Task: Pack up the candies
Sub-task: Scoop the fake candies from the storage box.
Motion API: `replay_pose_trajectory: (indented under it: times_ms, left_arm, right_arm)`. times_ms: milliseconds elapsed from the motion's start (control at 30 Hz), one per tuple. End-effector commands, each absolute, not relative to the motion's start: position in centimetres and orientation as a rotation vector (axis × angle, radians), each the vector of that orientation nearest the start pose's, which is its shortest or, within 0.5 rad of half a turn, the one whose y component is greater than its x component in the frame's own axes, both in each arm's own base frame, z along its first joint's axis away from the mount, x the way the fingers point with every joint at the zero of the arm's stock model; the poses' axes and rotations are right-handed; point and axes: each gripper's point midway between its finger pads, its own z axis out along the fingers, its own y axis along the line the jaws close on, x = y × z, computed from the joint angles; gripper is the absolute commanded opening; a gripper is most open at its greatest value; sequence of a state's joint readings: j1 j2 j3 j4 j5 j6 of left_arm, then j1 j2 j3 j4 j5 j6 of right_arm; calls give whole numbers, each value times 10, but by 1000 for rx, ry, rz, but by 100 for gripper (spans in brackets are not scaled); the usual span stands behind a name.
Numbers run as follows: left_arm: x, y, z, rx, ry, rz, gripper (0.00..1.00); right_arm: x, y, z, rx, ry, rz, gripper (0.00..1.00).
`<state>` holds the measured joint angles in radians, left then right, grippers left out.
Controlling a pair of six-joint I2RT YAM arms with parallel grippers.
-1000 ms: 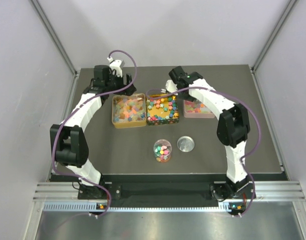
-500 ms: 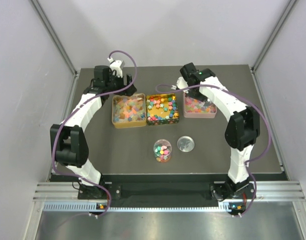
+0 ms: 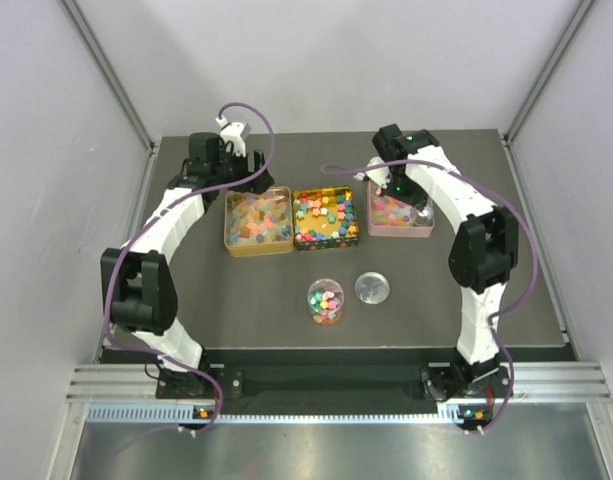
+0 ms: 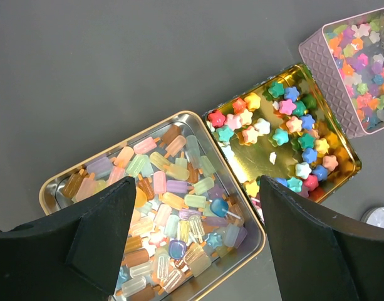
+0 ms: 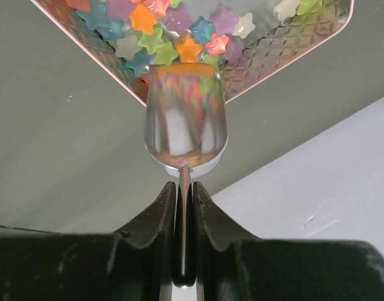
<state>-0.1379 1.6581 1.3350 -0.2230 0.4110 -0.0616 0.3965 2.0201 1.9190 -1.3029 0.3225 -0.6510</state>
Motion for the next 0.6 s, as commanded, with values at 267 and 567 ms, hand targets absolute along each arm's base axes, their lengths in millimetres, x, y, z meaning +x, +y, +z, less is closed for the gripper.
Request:
replay_pose_trajectory:
  times_ms: [267,567]
  left_arm:
    - [462,-134,221,325,2023,-537,84]
    - [471,-136,217,321,2034,-546,84]
  right_arm:
    - [375,77,123,-1451,2788,-292,0]
    - [330,56,114,-1461,2932,-200,0]
